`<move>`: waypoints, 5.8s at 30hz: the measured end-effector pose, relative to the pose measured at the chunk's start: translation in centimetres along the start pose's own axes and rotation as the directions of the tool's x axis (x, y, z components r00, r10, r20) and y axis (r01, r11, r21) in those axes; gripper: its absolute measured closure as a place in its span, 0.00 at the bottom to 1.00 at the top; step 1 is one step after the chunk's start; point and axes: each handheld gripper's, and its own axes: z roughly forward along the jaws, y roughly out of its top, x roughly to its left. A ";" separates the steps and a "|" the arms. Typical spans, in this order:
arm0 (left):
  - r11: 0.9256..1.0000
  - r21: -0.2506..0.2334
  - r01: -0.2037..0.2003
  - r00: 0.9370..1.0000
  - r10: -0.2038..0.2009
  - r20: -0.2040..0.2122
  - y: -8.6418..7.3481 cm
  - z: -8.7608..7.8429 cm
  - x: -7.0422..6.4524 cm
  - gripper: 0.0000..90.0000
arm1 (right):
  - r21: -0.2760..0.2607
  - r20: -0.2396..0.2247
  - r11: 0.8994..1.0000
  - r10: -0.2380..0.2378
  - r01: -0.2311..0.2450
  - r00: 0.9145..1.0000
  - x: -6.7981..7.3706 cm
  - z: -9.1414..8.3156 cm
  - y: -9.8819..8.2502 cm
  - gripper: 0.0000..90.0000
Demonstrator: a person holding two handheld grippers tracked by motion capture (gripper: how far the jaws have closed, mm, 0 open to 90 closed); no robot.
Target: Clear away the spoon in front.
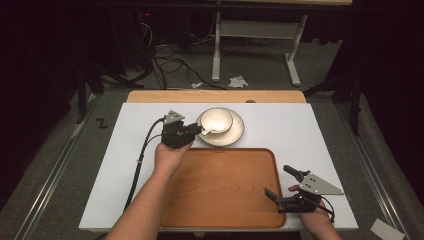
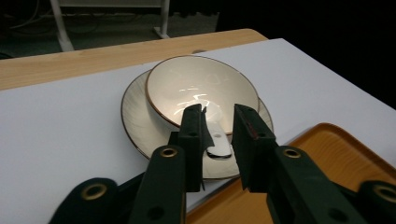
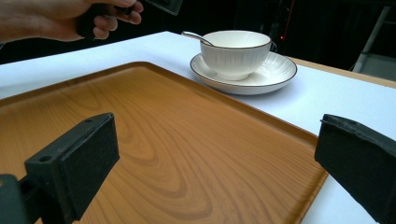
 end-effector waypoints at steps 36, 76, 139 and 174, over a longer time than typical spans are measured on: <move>0.951 -0.014 0.308 0.947 -0.305 0.104 -1.4 -1.0 -0.4 0.59 | 0.008 -0.013 1.000 -0.016 0.016 1.000 0.2 0.1 0.1 0.01; 0.902 -0.006 0.433 0.890 -0.426 0.163 -1.7 0.8 -0.2 0.96 | 0.009 -0.017 1.000 -0.004 0.004 1.000 0.1 0.1 0.0 0.01; 0.971 -0.209 0.112 0.986 -0.082 0.146 0.5 -4.1 -3.0 0.96 | 0.009 -0.016 1.000 -0.016 0.016 1.000 0.1 0.1 0.0 0.01; 0.972 -0.227 0.051 0.979 -0.004 0.202 -8.9 -13.9 -2.0 0.96 | 0.031 -0.004 0.999 -0.028 0.028 1.000 0.3 0.4 -0.2 0.02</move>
